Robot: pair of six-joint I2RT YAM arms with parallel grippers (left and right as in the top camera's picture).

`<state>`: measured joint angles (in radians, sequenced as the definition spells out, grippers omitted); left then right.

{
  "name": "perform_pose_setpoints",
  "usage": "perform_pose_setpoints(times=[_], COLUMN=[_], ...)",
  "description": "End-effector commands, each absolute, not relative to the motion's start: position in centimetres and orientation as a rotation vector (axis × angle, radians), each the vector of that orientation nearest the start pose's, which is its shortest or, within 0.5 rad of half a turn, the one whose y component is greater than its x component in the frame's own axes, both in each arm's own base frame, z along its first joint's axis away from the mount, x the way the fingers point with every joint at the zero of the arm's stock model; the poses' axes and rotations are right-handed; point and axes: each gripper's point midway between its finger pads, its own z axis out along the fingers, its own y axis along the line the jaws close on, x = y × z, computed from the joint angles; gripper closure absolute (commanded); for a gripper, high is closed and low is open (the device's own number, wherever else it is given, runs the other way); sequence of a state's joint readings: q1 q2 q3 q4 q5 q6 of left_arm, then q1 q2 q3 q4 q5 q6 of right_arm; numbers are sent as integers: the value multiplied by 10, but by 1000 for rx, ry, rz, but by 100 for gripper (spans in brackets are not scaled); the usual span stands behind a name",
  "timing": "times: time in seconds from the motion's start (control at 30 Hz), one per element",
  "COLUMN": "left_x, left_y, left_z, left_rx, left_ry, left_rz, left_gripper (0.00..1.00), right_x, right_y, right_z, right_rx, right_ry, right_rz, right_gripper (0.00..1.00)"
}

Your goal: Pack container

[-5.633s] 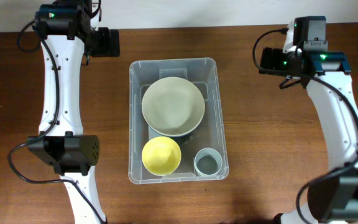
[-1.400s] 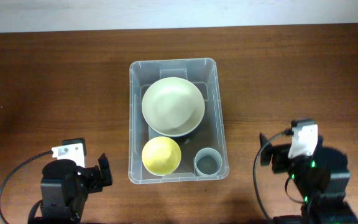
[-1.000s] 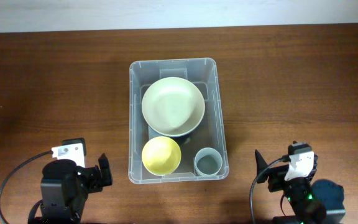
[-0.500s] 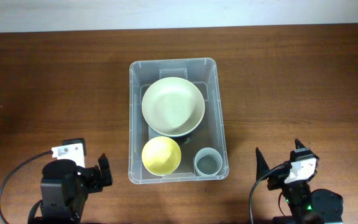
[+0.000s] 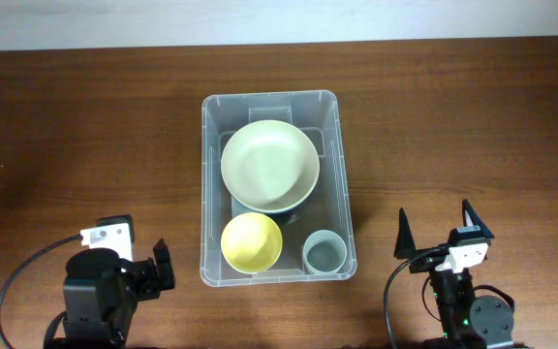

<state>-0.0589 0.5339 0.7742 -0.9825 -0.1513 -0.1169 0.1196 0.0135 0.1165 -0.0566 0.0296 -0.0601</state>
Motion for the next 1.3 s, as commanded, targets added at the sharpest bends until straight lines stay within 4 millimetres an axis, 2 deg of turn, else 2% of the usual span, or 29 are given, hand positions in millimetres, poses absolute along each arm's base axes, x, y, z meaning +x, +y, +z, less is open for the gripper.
perform_pose_setpoints(times=[0.0, 0.13, 0.23, 0.53, 0.87, 1.27], left_x=[197, 197, 197, 197, 197, 197], left_y=[16, 16, 16, 16, 16, 16], left_z=[199, 199, 199, 199, 199, 199], left_rx=[-160, -160, -160, -161, -160, -160], left_ry=[2297, 2297, 2297, 2297, 2297, 2297], left_rz=[93, 93, 93, 93, 93, 93], left_gripper=[1, 1, 1, 1, 1, 1], right_x=[240, 244, 245, 246, 245, 245], right_y=[17, 21, 24, 15, 20, 19], right_z=[200, 175, 167, 183, 157, 157], right_rx=[-87, -106, -122, -115, -156, -156], right_ry=[1545, 1592, 1598, 1532, 1637, 1636], right_rz=[-8, 3, 17, -14, 4, -3], right_gripper=[1, 1, 1, 1, 1, 1])
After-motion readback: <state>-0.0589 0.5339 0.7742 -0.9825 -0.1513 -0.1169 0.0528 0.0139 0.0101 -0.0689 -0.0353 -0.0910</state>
